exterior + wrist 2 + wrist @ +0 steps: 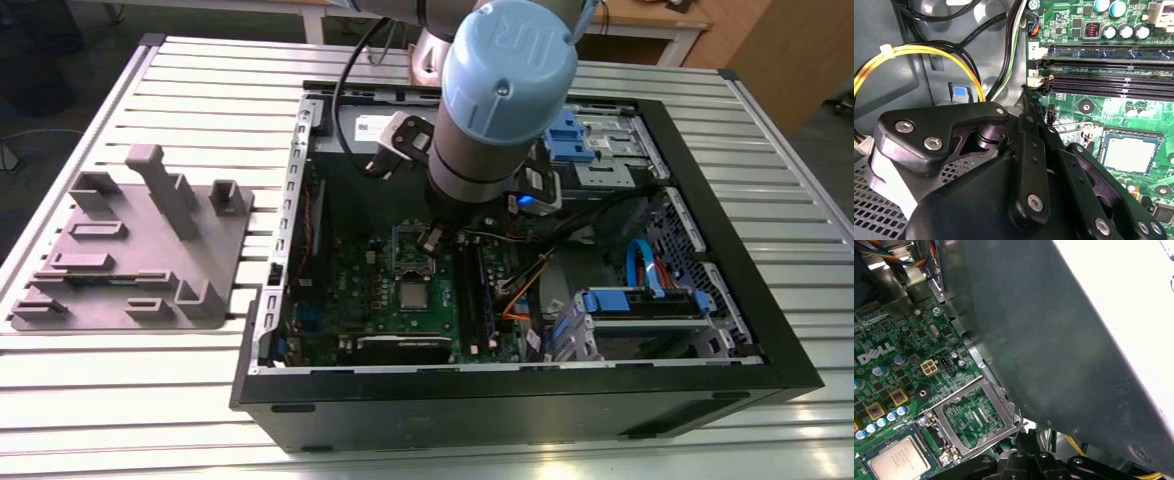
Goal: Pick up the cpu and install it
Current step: 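Close the cpu cover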
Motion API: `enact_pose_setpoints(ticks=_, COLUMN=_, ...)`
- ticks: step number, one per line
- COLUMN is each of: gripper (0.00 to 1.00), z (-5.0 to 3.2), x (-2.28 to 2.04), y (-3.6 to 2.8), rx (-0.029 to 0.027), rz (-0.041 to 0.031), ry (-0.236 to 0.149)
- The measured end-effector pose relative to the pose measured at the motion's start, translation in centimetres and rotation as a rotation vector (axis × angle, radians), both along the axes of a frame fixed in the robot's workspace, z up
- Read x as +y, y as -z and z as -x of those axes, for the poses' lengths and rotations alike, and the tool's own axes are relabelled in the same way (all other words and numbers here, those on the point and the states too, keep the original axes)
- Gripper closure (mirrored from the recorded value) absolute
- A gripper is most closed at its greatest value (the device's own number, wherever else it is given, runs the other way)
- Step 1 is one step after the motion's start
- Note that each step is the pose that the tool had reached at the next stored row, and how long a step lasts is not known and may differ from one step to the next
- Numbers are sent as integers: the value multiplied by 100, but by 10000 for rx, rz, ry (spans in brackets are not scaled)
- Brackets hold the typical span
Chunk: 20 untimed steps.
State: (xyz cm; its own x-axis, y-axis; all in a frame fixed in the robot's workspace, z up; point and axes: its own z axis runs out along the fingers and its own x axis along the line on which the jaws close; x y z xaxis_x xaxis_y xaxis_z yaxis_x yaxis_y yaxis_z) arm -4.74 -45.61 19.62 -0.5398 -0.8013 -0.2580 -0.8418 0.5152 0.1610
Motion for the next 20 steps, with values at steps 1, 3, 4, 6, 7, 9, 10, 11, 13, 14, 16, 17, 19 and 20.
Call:
enact_pose_setpoints(ticks=1, gripper=90, z=4, x=1, y=-5, rx=0, rz=6, ry=0)
enact_pose_setpoints(ticks=3, gripper=90, z=12, x=2, y=-17, rx=2, rz=8, ry=0)
enact_pose_setpoints(ticks=4, gripper=90, z=15, x=2, y=-22, rx=3, rz=8, ry=0)
enact_pose_setpoints(ticks=6, gripper=90, z=21, x=4, y=-35, rx=4, rz=12, ry=0)
enact_pose_setpoints(ticks=7, gripper=90, z=23, x=4, y=-43, rx=6, rz=15, ry=0)
enact_pose_setpoints(ticks=9, gripper=90, z=29, x=5, y=-59, rx=7, rz=19, ry=0)
enact_pose_setpoints(ticks=10, gripper=90, z=32, x=6, y=-67, rx=7, rz=22, ry=0)
enact_pose_setpoints(ticks=11, gripper=90, z=34, x=6, y=-75, rx=8, rz=25, ry=0)
enact_pose_setpoints(ticks=13, gripper=90, z=40, x=6, y=-95, rx=9, rz=40, ry=0)
enact_pose_setpoints(ticks=14, gripper=90, z=42, x=6, y=-105, rx=9, rz=48, ry=0)
enact_pose_setpoints(ticks=16, gripper=90, z=46, x=7, y=-126, rx=8, rz=88, ry=-1)
enact_pose_setpoints(ticks=17, gripper=90, z=47, x=7, y=-137, rx=9, rz=127, ry=-1)
enact_pose_setpoints(ticks=19, gripper=90, z=48, x=7, y=-153, rx=9, rz=229, ry=1)
enact_pose_setpoints(ticks=20, gripper=90, z=48, x=7, y=-160, rx=8, rz=290, ry=0)
